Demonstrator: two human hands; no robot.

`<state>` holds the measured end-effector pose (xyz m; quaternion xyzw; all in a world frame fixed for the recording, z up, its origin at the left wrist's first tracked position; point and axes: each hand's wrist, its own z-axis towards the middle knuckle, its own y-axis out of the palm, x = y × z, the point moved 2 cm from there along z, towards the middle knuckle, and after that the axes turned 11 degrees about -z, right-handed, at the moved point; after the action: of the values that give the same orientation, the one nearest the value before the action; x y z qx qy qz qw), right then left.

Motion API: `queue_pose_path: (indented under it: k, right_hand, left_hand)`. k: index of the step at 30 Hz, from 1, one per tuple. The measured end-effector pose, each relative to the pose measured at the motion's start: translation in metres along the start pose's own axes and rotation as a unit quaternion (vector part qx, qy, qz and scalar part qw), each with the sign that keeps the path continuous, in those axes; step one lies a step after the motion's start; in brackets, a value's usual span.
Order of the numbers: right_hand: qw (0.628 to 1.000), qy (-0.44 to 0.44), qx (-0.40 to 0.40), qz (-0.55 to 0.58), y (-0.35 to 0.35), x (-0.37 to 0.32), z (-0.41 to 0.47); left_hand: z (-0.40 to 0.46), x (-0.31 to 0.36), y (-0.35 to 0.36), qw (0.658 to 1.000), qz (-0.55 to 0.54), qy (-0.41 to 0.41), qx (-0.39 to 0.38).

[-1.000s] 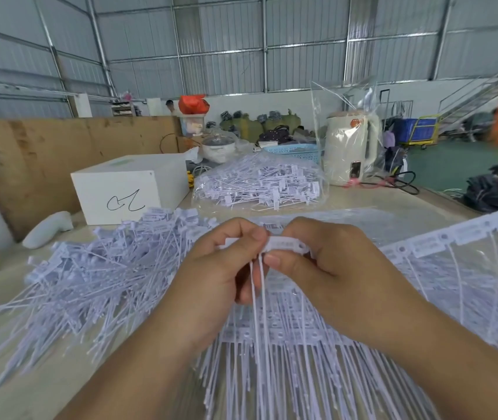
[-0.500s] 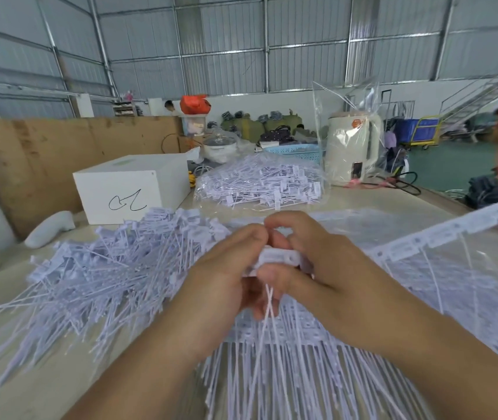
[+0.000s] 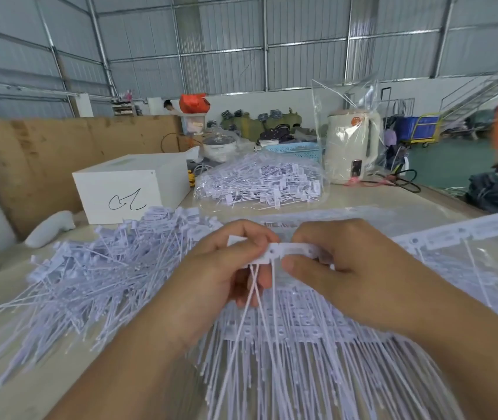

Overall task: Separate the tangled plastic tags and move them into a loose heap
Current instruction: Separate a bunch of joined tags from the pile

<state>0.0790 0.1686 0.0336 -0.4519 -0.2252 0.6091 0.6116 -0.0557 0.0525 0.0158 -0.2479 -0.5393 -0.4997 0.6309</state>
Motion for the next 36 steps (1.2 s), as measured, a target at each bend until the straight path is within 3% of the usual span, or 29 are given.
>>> queue_pose_path:
  k: [4, 8, 11, 17, 19, 21, 25, 36]
  right_hand:
    - [0.999, 0.006, 0.014, 0.043, 0.005, 0.001, 0.001]
    - [0.995, 0.009, 0.088, 0.054, 0.011, -0.007, 0.002]
    - [0.983, 0.018, 0.164, 0.074, 0.014, -0.016, 0.002]
    - [0.959, 0.040, 0.265, 0.093, 0.008, -0.019, -0.001]
    - [0.942, 0.040, 0.295, 0.157, -0.001, -0.011, -0.002]
    - [0.951, -0.002, 0.252, 0.182, -0.004, -0.008, -0.002]
    - [0.986, -0.062, 0.080, 0.136, 0.016, -0.012, -0.002]
    - [0.993, -0.050, 0.008, 0.107, 0.024, -0.003, -0.001]
  left_hand:
    - [0.001, -0.002, 0.005, 1.000, -0.007, 0.020, 0.023]
    - [-0.002, -0.003, 0.012, 0.991, -0.106, 0.040, 0.077]
    - [-0.003, -0.004, 0.022, 0.970, -0.228, 0.026, 0.080]
    - [0.002, -0.006, 0.012, 0.925, -0.362, -0.013, 0.112]
    - [0.007, -0.002, -0.010, 0.932, -0.323, -0.015, 0.164]
    - [0.008, 0.003, -0.021, 0.960, -0.217, -0.002, 0.176]
    - [0.003, -0.001, 0.001, 0.994, -0.085, 0.008, 0.062]
    - [-0.005, -0.004, 0.009, 0.999, 0.026, 0.023, 0.005]
